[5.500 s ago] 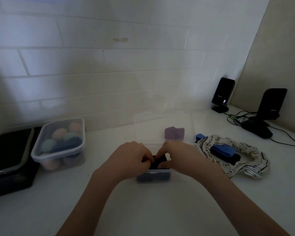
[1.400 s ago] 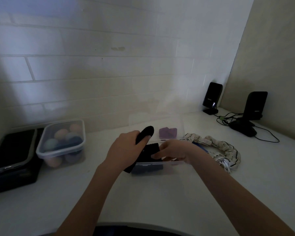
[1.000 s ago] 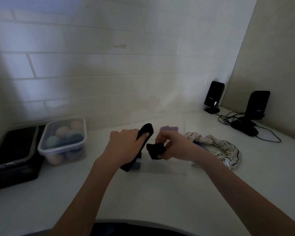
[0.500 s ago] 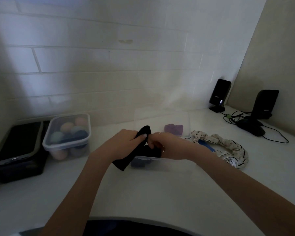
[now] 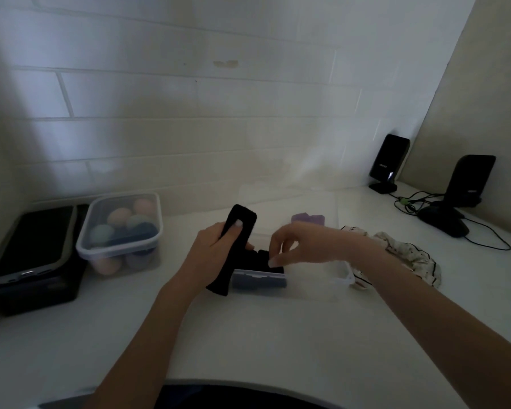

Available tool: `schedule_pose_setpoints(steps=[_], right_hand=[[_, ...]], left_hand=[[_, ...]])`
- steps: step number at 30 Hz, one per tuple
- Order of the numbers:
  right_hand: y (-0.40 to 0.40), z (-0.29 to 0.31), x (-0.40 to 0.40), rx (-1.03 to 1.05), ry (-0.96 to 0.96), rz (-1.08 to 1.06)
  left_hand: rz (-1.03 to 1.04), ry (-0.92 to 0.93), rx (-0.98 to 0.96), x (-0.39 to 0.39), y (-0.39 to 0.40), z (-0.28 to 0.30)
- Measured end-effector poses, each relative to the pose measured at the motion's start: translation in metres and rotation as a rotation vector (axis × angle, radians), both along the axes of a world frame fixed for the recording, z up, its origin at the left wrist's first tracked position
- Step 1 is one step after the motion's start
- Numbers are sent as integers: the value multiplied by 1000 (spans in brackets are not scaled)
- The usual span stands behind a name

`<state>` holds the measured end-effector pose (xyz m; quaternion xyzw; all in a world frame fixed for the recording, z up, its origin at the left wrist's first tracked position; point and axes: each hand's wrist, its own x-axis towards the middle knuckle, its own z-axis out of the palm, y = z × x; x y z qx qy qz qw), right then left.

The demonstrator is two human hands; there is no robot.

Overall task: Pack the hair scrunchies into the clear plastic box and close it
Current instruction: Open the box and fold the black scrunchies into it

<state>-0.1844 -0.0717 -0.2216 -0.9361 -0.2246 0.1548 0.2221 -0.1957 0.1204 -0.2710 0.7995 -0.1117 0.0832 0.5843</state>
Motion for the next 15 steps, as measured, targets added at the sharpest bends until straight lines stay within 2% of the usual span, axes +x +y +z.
schedule_pose_setpoints(steps=[3,5,10,15], right_hand=[[7,-14,-3,23,-164,7],[10,-18,-5,32,-206,26],[9,-9,-3,14,-96,-29],[14,-18,0,-159,-180,25]], left_hand=[[-12,-8,27,-1,-1,1],[-9,-37,57,-3,-1,1],[15,-191,244,-4,-2,1],[4,-220,287,-3,-1,-1]])
